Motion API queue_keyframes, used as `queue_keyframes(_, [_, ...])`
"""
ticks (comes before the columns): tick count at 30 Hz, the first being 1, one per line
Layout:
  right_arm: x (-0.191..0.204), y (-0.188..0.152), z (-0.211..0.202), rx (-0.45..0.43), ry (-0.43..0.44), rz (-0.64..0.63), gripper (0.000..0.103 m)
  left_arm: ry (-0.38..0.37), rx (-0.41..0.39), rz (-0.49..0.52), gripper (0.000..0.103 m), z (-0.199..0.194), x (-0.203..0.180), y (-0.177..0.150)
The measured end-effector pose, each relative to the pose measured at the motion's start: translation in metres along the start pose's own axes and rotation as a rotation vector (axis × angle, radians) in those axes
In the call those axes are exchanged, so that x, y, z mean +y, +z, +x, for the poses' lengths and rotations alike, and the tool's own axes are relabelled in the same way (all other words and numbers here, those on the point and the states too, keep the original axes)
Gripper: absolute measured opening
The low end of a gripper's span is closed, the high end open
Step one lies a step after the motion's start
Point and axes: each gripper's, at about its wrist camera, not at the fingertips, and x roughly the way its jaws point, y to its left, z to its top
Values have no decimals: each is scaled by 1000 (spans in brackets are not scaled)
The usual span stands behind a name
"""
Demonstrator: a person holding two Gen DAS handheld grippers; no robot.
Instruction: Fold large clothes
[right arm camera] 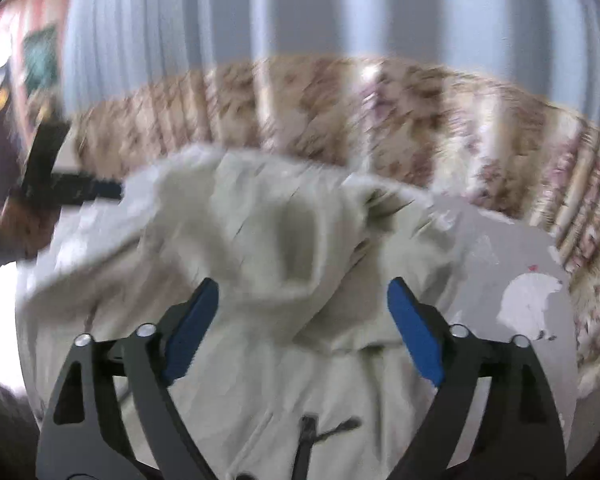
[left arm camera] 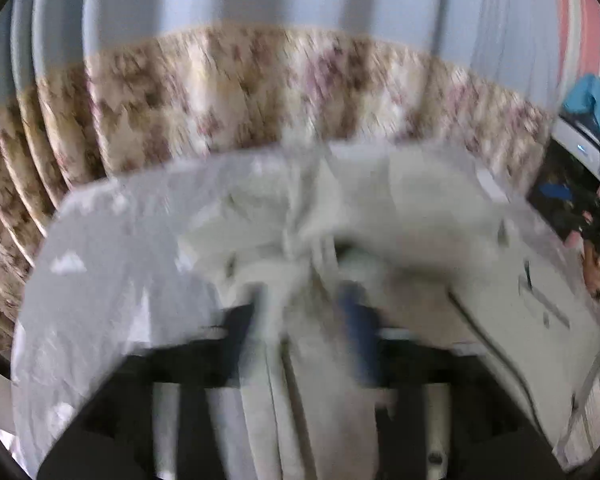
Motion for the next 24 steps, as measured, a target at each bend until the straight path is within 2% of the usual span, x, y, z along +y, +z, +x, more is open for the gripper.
queue_keyframes(1, [-7,11,2,-14,-48,46,89,32,-24,-19,76,1,-1,11])
queue_keyframes(2, [-10,18,7,-11,-58,78,89,22,-38,-34,76,6,-4,25])
queue_keyframes(4, [-17,28,24,9,-32,144,89,-1,-21,-50,78,19,-7,43])
queue_keyframes(5, [-19,31,33,29,-45,172,89,33,-13,-65,78,31,-11,55])
queue_keyframes(6, [-21,32,42,60,-51,199,89,35,-3,-65,83,41,-15,63])
queue_keyframes(7, [-23,33,56,114,-43,238,89,31,19,-51,84,52,-18,69])
queue_keyframes(9, [-29,35,81,187,-13,311,86,73,66,-23,84,74,-26,79])
queue_keyframes(11, [-30,33,96,251,17,346,83,56,120,44,85,90,-35,81])
queue_keyframes(13, [-32,30,111,313,59,381,79,76,143,92,85,101,-42,82])
queue_keyframes(14, [-31,27,117,343,70,389,67,54,176,104,85,108,-43,82])
queue_keyframes(15, [-31,26,120,362,74,389,49,49,186,100,84,112,-42,81])
queue_keyframes(16, [-31,26,126,389,89,390,38,48,195,87,84,116,-41,81])
queue_keyframes(17, [-30,27,129,401,88,378,19,44,206,89,83,119,-41,79])
queue_keyframes(18, [-29,30,131,403,58,347,12,32,212,110,75,123,-44,77])
queue_keyframes(19, [-29,34,130,403,48,332,6,47,211,129,54,123,-46,73])
queue_keyframes(21, [-30,42,129,386,38,311,4,77,224,146,31,126,-46,70])
queue_keyframes(22, [-31,47,127,370,11,291,3,77,218,121,19,126,-42,71])
queue_keyframes(24, [-34,61,125,328,-45,257,3,77,202,93,10,123,-37,77])
